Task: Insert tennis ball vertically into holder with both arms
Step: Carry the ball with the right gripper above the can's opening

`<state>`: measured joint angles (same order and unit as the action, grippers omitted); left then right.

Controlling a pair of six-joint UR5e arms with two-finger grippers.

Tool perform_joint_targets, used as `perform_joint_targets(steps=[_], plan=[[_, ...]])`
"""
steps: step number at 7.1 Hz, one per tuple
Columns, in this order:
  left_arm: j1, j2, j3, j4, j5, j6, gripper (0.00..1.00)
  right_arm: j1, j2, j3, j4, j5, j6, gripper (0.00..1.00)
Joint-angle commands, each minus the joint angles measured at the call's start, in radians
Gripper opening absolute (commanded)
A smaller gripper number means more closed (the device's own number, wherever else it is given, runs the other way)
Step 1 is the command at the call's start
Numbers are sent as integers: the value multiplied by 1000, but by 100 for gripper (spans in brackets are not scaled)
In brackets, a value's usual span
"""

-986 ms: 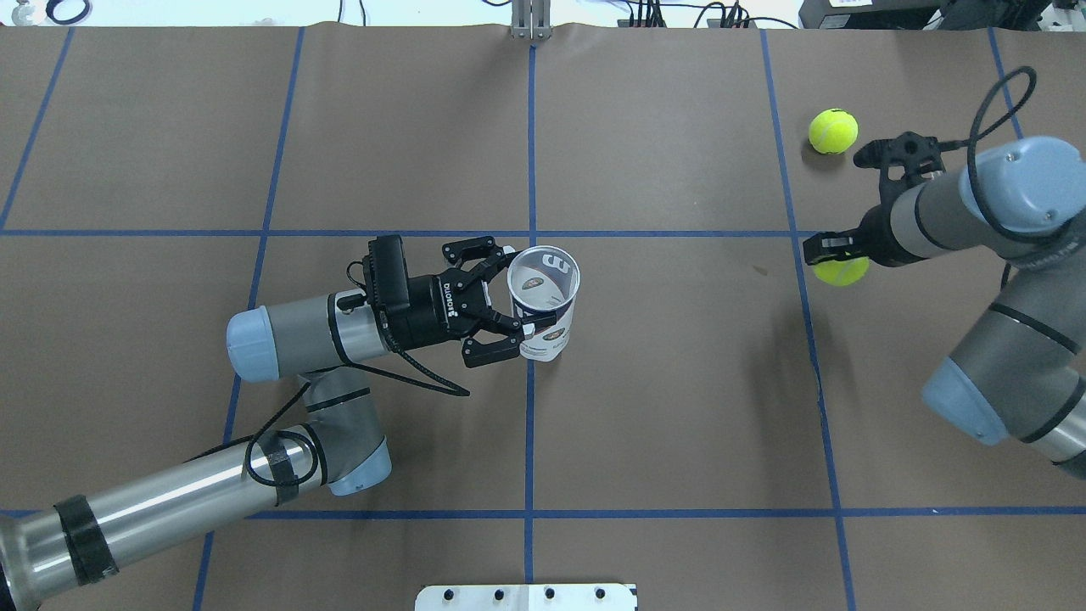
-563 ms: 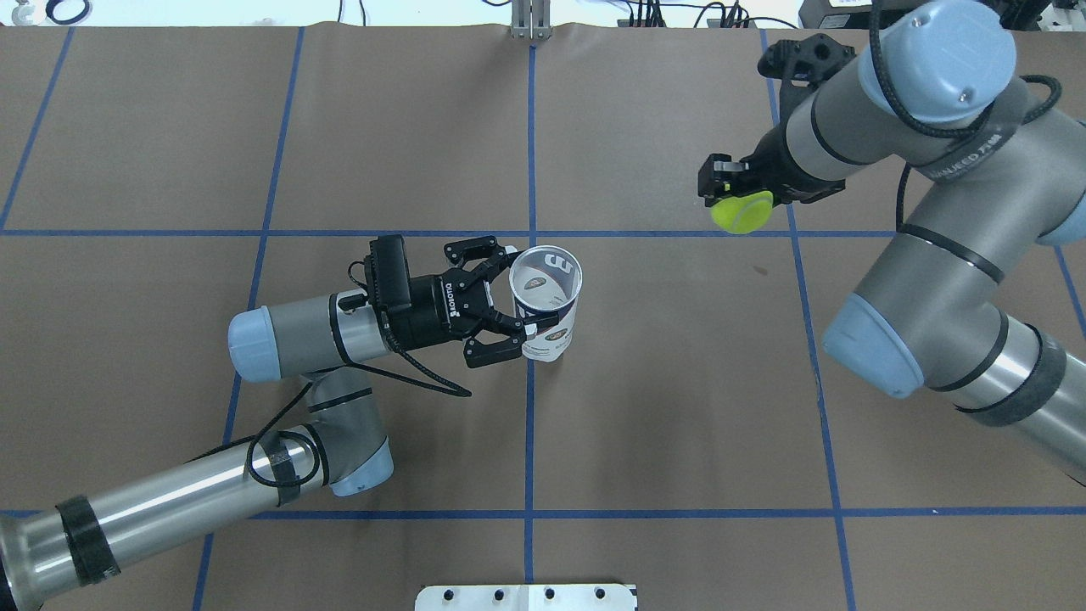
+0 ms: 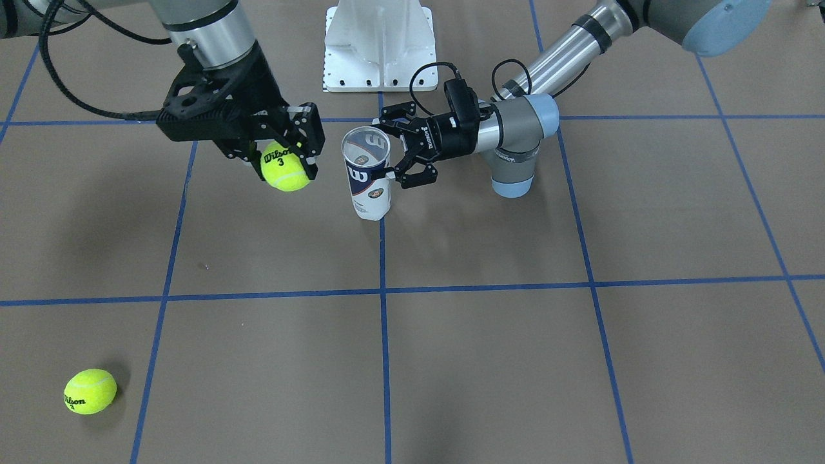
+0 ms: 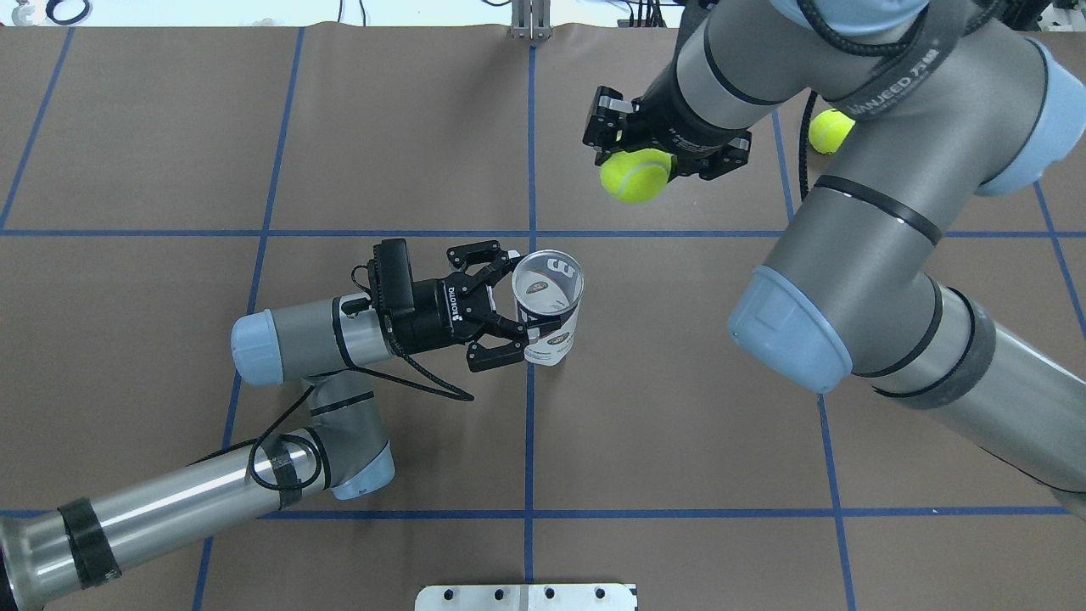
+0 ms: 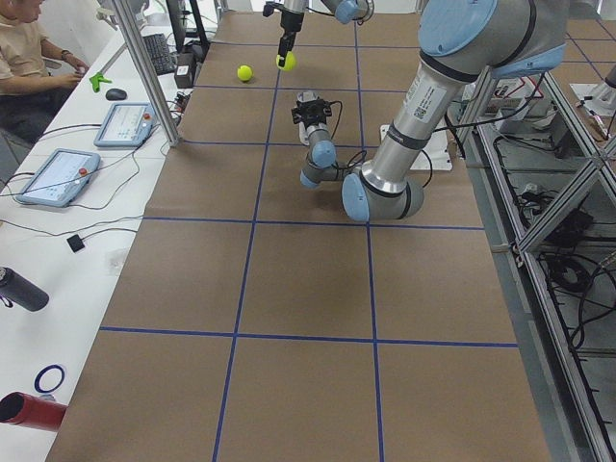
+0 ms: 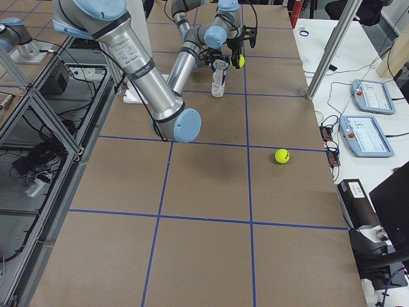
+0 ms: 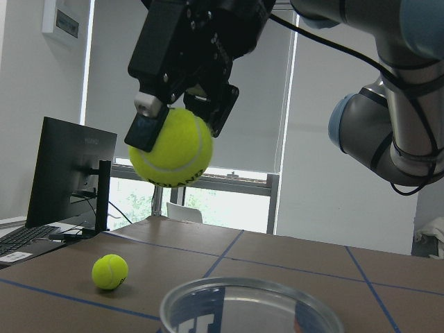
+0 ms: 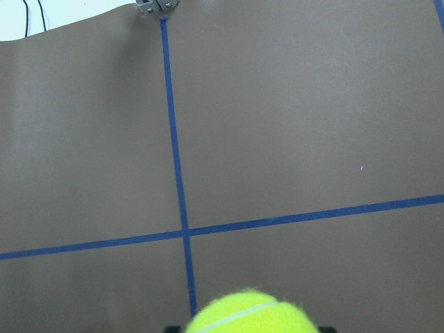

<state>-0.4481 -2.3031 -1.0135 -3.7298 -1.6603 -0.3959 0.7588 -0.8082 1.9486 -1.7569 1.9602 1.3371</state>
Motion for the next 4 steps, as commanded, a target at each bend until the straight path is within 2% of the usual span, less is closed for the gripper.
perform_joint_targets(steps=[1,4], plan=[[3,1,1,2,-1,0,83,-83,117,-5,-134,-38,94,0],[9,-1,0,1,1,0,83,-194,136,-31,-214,-187,125,0]])
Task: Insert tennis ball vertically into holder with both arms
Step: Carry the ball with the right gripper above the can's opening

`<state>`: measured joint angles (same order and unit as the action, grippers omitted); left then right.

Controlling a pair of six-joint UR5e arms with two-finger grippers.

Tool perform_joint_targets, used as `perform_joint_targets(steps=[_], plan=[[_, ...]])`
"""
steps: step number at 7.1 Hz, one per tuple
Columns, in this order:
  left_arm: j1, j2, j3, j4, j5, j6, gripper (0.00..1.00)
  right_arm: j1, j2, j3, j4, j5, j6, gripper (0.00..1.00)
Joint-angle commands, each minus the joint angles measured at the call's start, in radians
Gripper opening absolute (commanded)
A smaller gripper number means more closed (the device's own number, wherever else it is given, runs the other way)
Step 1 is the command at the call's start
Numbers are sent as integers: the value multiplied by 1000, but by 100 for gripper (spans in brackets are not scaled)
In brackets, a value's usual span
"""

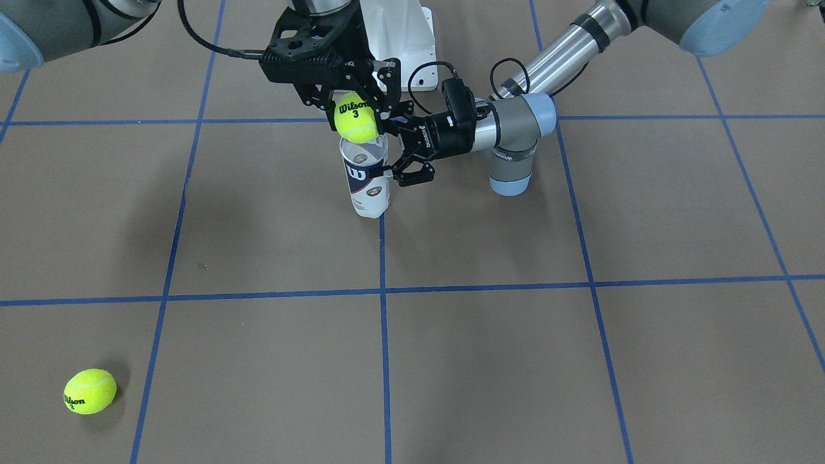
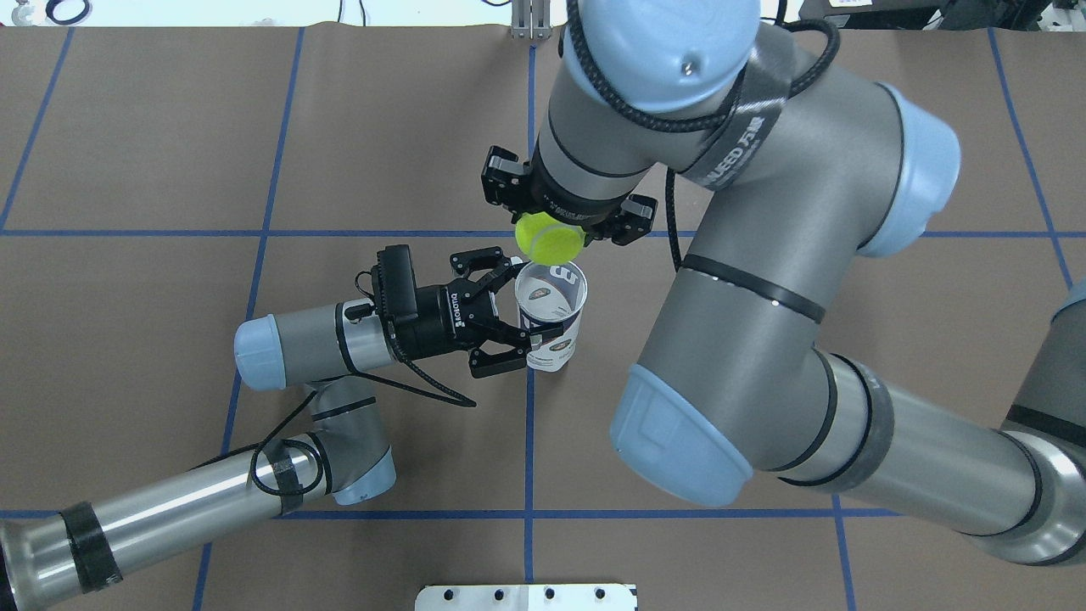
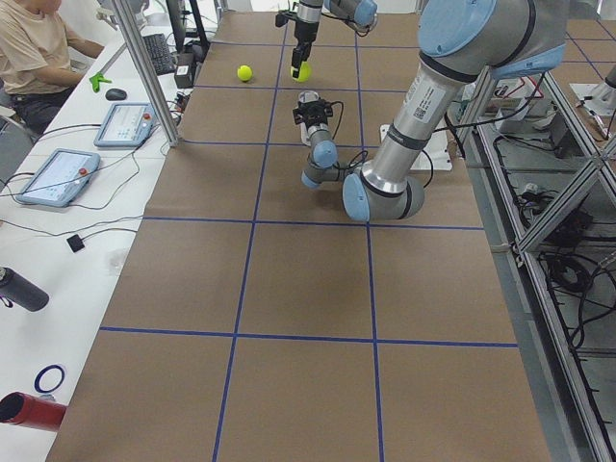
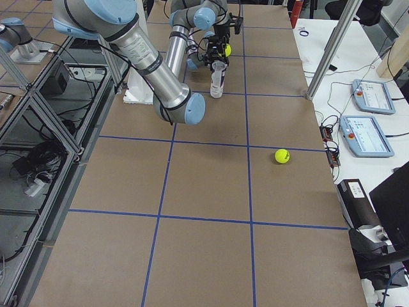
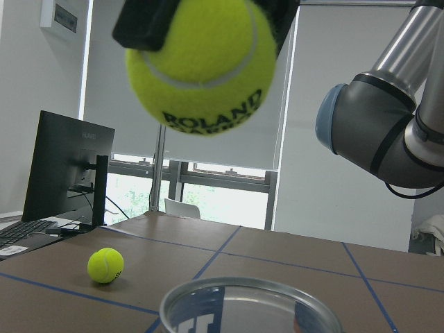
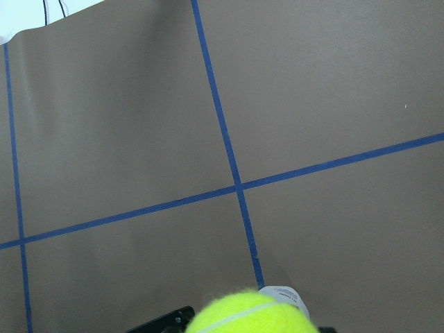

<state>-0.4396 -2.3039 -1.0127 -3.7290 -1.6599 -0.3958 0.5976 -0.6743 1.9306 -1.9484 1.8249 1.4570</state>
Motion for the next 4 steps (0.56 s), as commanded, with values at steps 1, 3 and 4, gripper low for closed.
perform_joint_targets(steps=[1,3,4], plan=[[1,0,-1,0,0,0,82,-44,4,-21,-32,-79,5,0],[2,0,-1,0,0,0,82,-53,2,-22,-32,-85,3,0],[2,0,-1,0,0,0,82,-62,2,-22,-32,-95,5,29]])
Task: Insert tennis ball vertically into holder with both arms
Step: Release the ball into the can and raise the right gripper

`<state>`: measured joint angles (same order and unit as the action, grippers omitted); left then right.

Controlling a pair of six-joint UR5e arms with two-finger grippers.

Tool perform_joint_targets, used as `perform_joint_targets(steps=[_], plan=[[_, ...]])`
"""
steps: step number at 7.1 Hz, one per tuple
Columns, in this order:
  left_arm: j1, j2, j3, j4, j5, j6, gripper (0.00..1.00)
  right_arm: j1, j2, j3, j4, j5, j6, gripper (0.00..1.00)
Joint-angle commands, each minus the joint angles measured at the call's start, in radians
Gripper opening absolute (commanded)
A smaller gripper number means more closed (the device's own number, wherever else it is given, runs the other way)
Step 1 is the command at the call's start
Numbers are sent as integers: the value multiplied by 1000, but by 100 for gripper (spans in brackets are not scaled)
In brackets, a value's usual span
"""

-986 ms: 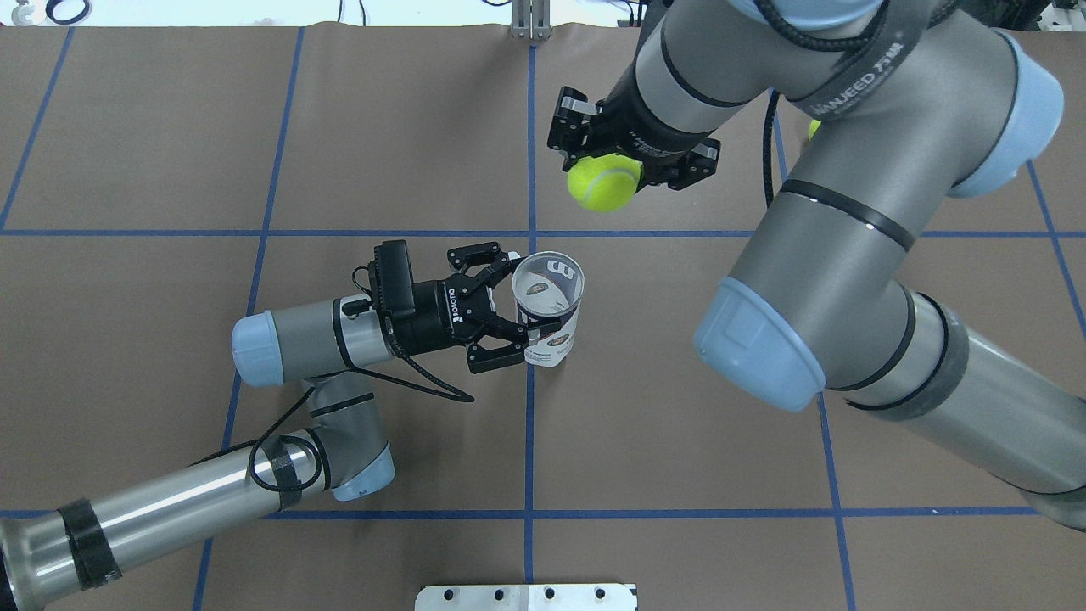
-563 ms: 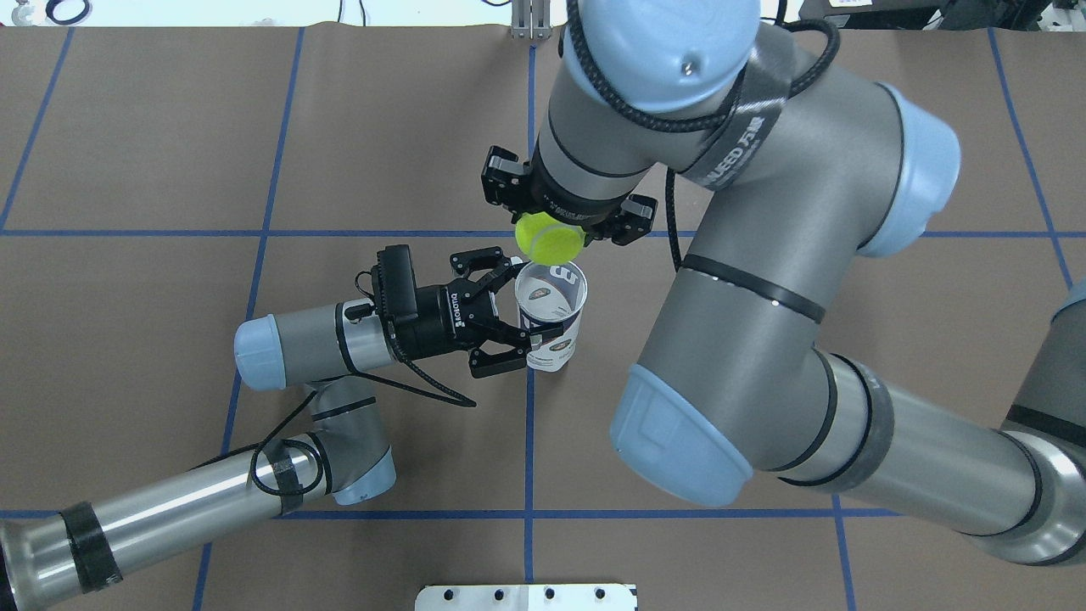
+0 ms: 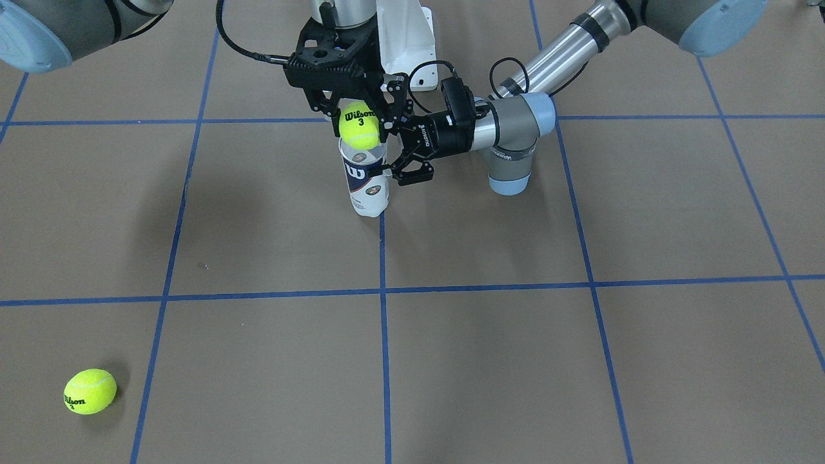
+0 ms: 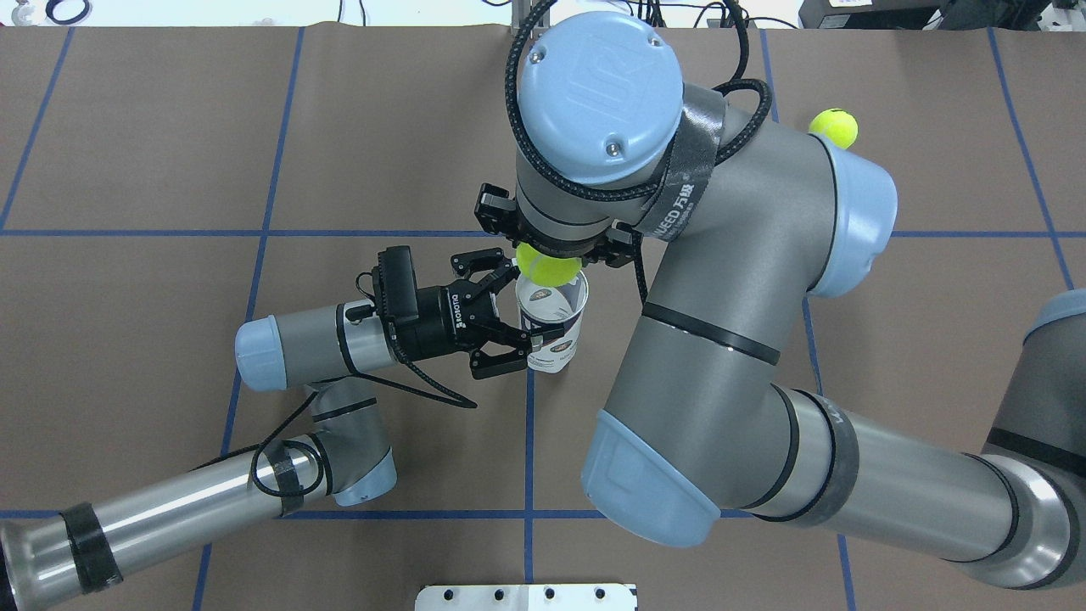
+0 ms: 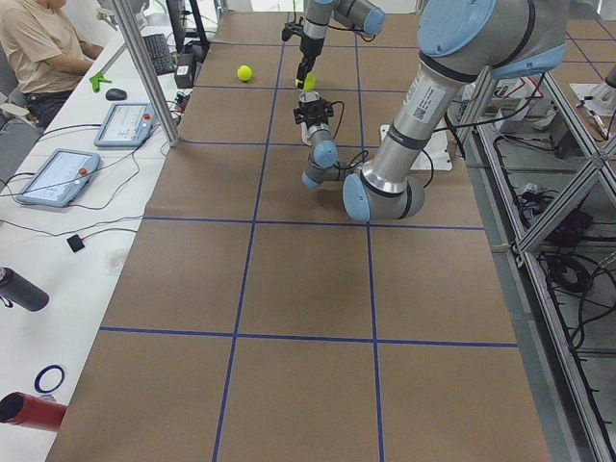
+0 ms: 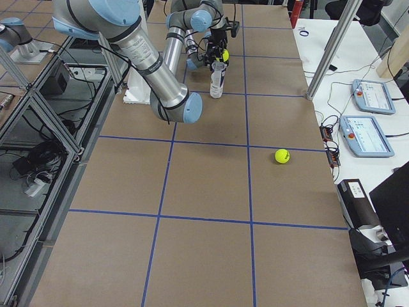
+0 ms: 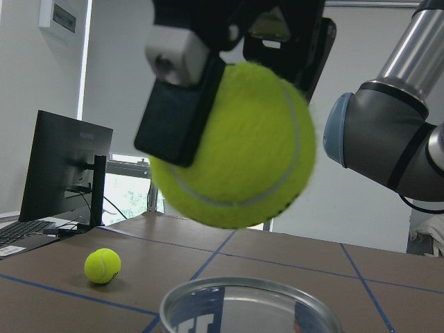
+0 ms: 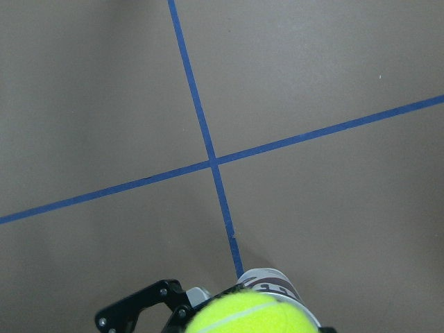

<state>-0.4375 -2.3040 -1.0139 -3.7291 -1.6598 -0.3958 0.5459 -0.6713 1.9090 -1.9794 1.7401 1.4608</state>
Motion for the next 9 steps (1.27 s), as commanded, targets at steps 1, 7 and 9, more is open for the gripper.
perform_joint_targets(steps=[1,7,9], plan=[[0,0,0,0,0,0,82,-18,-2,1,-1,-16,0,74],[0,0,-2,0,0,2,82,-15,-1,15,-4,-17,-43,99],[0,0,-2,0,0,2,82,139,-48,36,-1,98,-202,99]])
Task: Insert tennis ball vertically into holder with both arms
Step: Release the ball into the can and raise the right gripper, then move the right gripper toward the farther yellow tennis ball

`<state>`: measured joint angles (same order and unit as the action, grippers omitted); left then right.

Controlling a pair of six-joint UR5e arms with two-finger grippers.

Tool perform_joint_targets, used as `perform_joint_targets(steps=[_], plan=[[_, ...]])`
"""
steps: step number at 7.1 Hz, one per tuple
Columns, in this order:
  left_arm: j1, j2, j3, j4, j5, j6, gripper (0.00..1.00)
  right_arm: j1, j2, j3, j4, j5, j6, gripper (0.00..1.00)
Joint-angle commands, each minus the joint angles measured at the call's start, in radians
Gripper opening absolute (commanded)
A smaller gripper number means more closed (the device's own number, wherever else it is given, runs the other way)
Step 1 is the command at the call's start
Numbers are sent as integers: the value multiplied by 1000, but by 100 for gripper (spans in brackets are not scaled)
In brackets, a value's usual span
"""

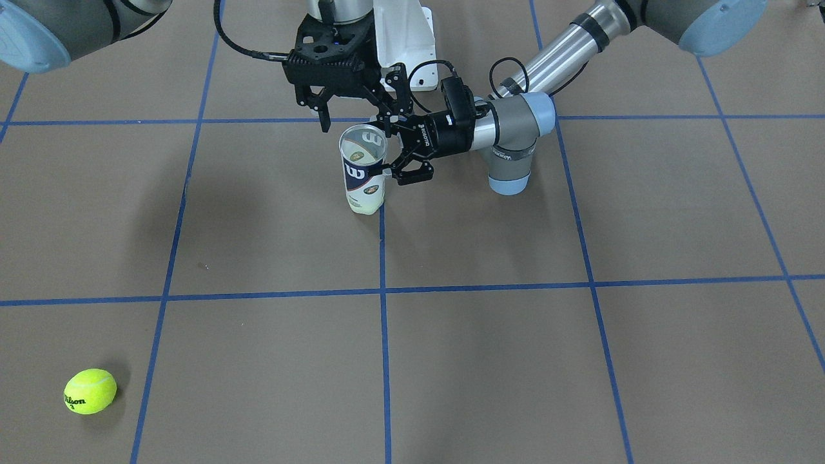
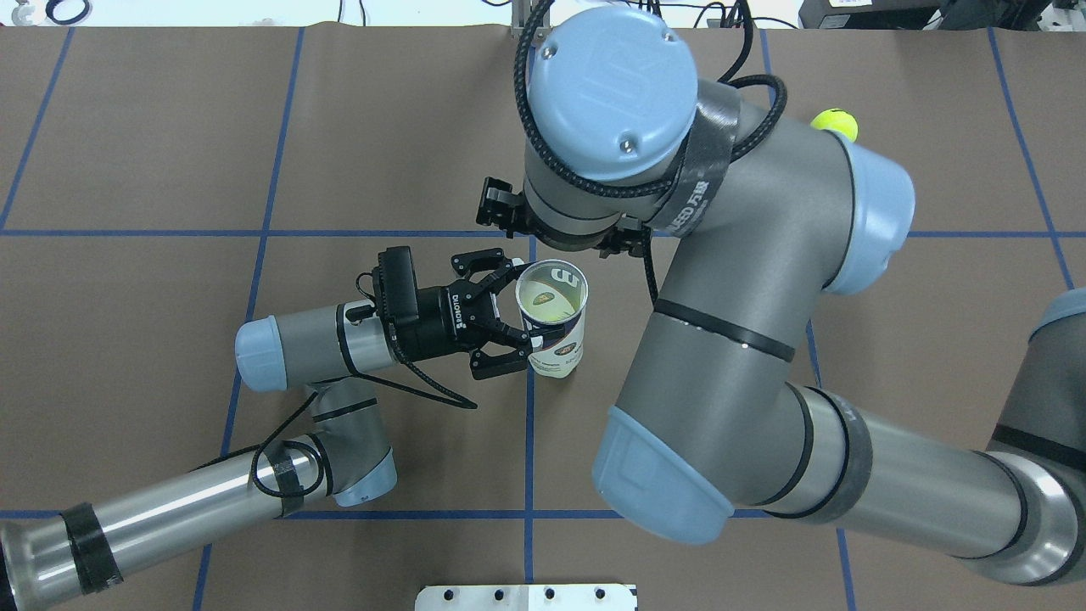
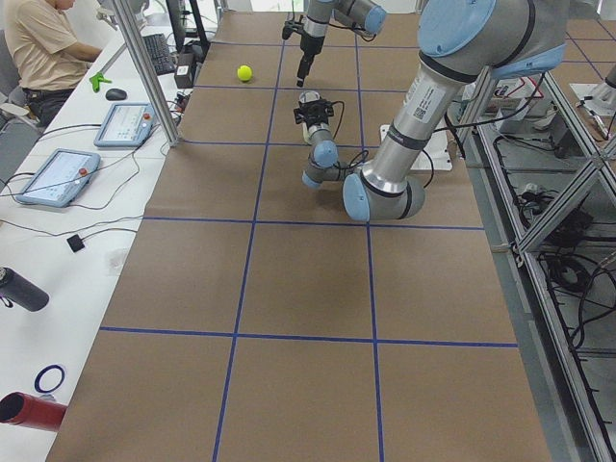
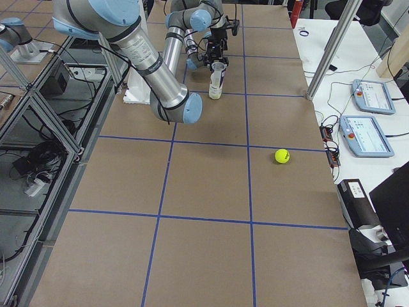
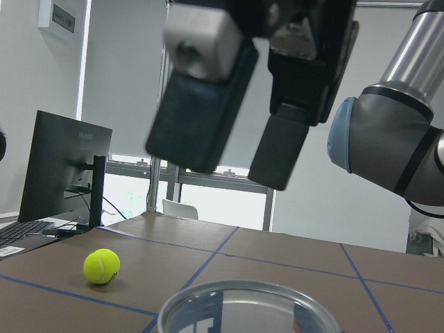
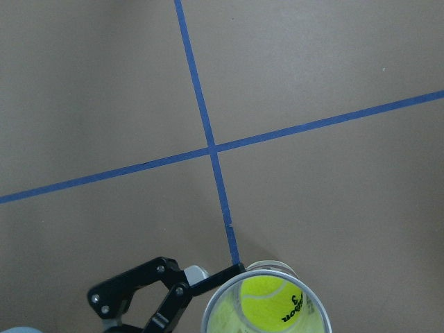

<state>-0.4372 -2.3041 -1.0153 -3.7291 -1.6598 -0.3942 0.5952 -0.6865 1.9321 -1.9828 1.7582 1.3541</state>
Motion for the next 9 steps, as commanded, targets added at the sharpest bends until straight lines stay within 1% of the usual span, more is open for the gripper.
perform_joint_targets(steps=[1,2,3,4,5,6,7,8,9], plan=[[0,0,0,0,0,-2,82,197,-107,46,10,168,-245,99],[0,0,0,0,0,-2,82,298,-179,42,16,229,-442,99],[0,0,0,0,0,-2,82,398,-268,27,63,263,-608,99],[0,0,0,0,0,-2,82,499,-339,-111,255,346,-741,99],[0,0,-2,-1,0,-2,82,552,-344,-347,512,359,-782,99],[0,0,-2,-2,0,-2,82,572,-317,-581,756,356,-786,99],[0,0,-2,-2,0,-2,82,587,-265,-775,874,348,-811,99],[-2,0,-2,-2,0,-2,82,587,-228,-889,925,301,-814,99],[0,0,-2,-2,0,-2,82,581,-210,-1007,1040,267,-813,99]])
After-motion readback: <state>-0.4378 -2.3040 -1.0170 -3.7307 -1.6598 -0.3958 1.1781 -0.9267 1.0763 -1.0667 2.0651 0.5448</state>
